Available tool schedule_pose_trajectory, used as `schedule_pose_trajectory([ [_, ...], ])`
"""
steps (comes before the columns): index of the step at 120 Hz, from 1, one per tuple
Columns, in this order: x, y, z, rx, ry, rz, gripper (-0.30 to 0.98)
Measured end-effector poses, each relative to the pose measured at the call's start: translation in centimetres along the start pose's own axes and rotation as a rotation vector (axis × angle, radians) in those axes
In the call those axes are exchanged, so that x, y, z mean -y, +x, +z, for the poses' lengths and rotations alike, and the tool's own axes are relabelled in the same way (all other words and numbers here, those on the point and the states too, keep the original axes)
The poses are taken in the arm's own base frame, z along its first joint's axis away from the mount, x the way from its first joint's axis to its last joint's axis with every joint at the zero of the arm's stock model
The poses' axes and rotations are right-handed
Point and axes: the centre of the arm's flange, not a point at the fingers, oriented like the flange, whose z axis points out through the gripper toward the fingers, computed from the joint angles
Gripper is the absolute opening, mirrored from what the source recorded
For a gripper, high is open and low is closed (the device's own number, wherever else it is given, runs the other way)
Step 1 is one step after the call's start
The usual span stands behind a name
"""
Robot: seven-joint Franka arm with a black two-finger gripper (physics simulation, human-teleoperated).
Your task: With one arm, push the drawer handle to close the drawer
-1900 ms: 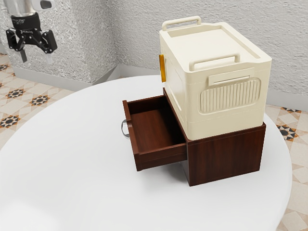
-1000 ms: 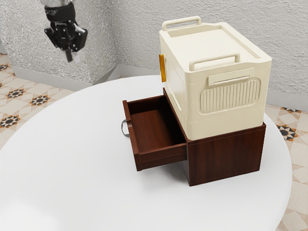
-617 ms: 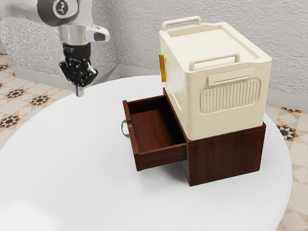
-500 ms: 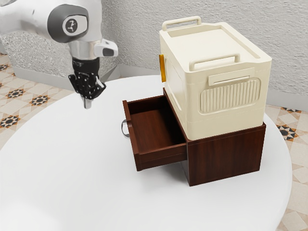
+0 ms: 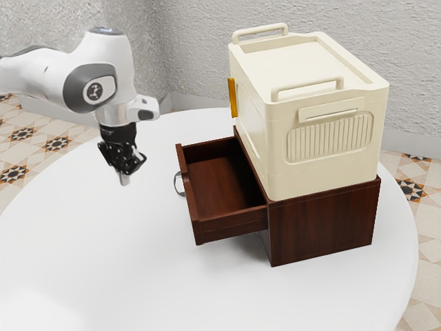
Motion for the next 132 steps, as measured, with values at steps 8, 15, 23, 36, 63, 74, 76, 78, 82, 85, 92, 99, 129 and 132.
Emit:
schedule_pose_trajectory([
  [8,-0.2,0.3,0.8,-0.019,0.005,0.031,-0.1],
  [15,-0.1,0.6,1.2,-0.039,0.01,0.058,-0.1],
  [23,-0.1,1.0,1.5,-0.063,0.015,0.102,-0.1],
  [36,-0.2,1.4,2.6,-0.089,0.023,0.188,-0.1],
  [63,-0.8,3.3,5.1,-0.142,0.05,0.339,-0.1],
  [74,-1.0,4.4,6.3,-0.161,0.062,0.387,-0.1],
  [76,-1.0,4.6,6.6,-0.163,0.064,0.394,-0.1],
  [78,-1.0,4.8,6.8,-0.166,0.066,0.401,-0.1],
  [82,-1.0,5.2,7.2,-0.173,0.071,0.414,-0.1],
  [85,-0.8,5.4,7.5,-0.18,0.075,0.421,-0.1],
  [92,-0.4,6.4,7.8,-0.199,0.082,0.431,-0.1],
  [99,-0.3,7.3,8.0,-0.22,0.088,0.443,-0.1],
  [129,-1.6,8.7,8.6,-0.276,0.11,0.525,-0.1],
  [132,-1.6,8.8,8.7,-0.279,0.112,0.531,-0.1],
])
